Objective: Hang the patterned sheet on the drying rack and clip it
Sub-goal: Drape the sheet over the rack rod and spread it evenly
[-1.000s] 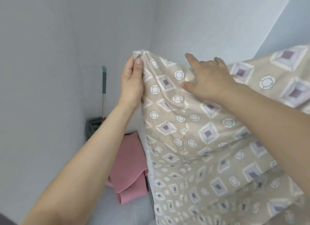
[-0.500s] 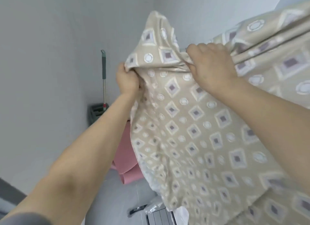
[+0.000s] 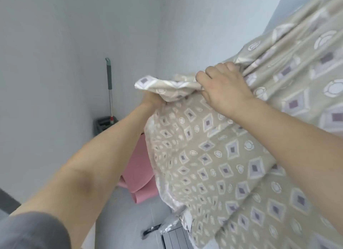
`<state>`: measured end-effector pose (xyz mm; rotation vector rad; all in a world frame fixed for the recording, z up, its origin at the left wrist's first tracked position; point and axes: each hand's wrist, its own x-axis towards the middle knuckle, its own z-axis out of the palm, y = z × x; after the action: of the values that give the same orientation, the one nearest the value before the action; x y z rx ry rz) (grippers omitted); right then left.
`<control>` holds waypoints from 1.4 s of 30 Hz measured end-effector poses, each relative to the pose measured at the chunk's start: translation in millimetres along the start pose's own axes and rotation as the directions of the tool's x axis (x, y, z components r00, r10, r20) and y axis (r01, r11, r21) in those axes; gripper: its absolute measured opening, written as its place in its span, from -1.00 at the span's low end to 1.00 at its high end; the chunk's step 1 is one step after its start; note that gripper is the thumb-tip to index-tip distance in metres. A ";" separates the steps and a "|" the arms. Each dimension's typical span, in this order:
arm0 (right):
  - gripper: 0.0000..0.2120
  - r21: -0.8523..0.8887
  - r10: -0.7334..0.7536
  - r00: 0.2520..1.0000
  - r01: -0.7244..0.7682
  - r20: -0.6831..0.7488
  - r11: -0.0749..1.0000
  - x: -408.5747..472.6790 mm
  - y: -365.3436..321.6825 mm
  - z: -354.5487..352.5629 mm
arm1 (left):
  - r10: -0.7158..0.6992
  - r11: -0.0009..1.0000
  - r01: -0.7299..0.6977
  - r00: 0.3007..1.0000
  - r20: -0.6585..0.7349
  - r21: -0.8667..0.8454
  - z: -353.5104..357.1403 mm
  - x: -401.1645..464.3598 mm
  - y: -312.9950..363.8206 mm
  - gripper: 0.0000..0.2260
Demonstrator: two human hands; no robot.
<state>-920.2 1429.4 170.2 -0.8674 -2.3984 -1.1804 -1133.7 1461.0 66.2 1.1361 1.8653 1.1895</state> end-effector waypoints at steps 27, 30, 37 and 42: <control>-0.50 -0.519 0.589 0.764 -0.626 -0.262 0.582 -110.0 173.0 -245.2 | 0.817 0.565 -0.823 0.568 0.099 0.058 70.9 -207.6 283.5 -0.61; -0.63 -0.567 0.628 0.743 -0.627 -0.230 0.534 -118.5 176.0 -244.1 | 0.808 0.531 -0.836 0.549 0.212 0.139 82.5 -216.1 289.0 -0.59; -0.79 -0.526 0.548 0.781 -0.615 -0.300 0.588 -113.4 173.6 -238.7 | 0.853 0.436 -0.892 0.452 0.262 0.119 98.2 -217.5 282.0 -0.68; -0.76 -0.457 0.454 0.810 -0.586 -0.372 0.669 -109.4 169.3 -231.7 | 0.829 0.347 -0.919 0.394 0.397 0.188 99.3 -213.5 254.7 -0.70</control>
<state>-721.3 1283.2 352.9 -1.3900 -1.4435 -1.6271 -877.7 1358.8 276.7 2.6360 1.2248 1.0981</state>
